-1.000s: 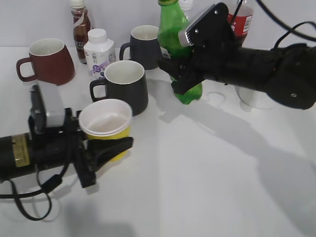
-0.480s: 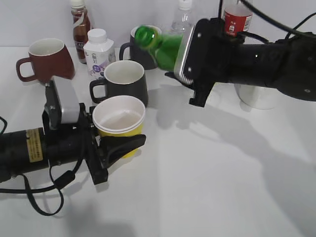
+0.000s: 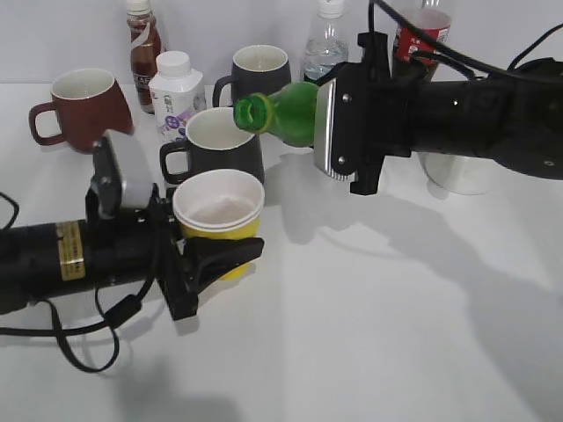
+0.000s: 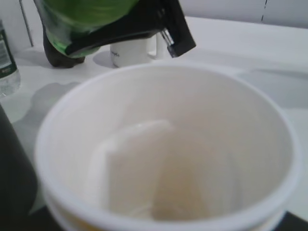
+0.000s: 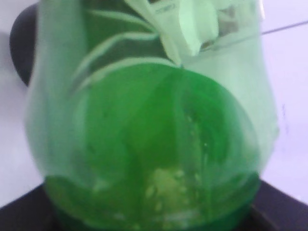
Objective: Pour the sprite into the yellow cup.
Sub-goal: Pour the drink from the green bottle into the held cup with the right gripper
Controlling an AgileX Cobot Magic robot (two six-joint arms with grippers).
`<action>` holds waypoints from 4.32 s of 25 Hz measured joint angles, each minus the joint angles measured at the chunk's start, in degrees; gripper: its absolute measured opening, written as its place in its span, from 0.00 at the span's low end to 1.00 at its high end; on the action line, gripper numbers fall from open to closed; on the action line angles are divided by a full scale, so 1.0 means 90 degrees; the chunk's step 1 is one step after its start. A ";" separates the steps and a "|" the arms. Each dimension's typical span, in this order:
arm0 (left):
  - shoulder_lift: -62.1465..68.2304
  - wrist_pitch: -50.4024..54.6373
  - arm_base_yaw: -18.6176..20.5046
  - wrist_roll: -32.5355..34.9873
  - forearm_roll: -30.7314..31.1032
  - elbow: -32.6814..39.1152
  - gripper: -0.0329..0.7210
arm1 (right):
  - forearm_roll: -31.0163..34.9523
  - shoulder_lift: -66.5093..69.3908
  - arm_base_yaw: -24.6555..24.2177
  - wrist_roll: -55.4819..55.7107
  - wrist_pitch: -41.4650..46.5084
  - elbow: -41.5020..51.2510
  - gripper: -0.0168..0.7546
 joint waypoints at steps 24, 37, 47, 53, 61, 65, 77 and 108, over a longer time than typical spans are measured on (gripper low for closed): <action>-0.0116 0.1015 -0.0369 -0.0231 0.0445 -0.0521 0.59 | -0.0013 0.0000 0.0000 -0.1685 0.0036 0.0000 0.58; -0.0425 0.1617 -0.0369 -0.0300 0.0705 -0.0521 0.59 | 0.0210 -0.0001 0.0000 -0.2500 0.0101 0.0000 0.58; -0.0425 0.1622 -0.0372 -0.0315 0.0743 -0.0521 0.59 | 0.0442 -0.0001 0.0000 -0.2910 0.0126 0.0000 0.58; -0.0425 0.1622 -0.0372 -0.0315 0.0774 -0.0521 0.59 | 0.0510 -0.0001 0.0000 -0.3071 0.0108 0.0000 0.58; -0.0425 0.1557 -0.0391 -0.0369 0.1031 -0.0521 0.59 | 0.0929 -0.0001 0.0000 -0.3565 0.0035 0.0000 0.58; -0.0425 0.1552 -0.0391 -0.0389 0.1051 -0.0521 0.59 | 0.0961 -0.0001 0.0000 -0.3671 -0.0024 0.0000 0.58; -0.0425 0.1552 -0.0391 -0.0389 0.1052 -0.0521 0.59 | 0.0968 -0.0001 0.0000 -0.3826 -0.0053 0.0000 0.58; -0.0425 0.1558 -0.0391 -0.0389 0.1063 -0.0521 0.59 | 0.1017 -0.0013 0.0000 -0.4012 -0.0066 0.0000 0.58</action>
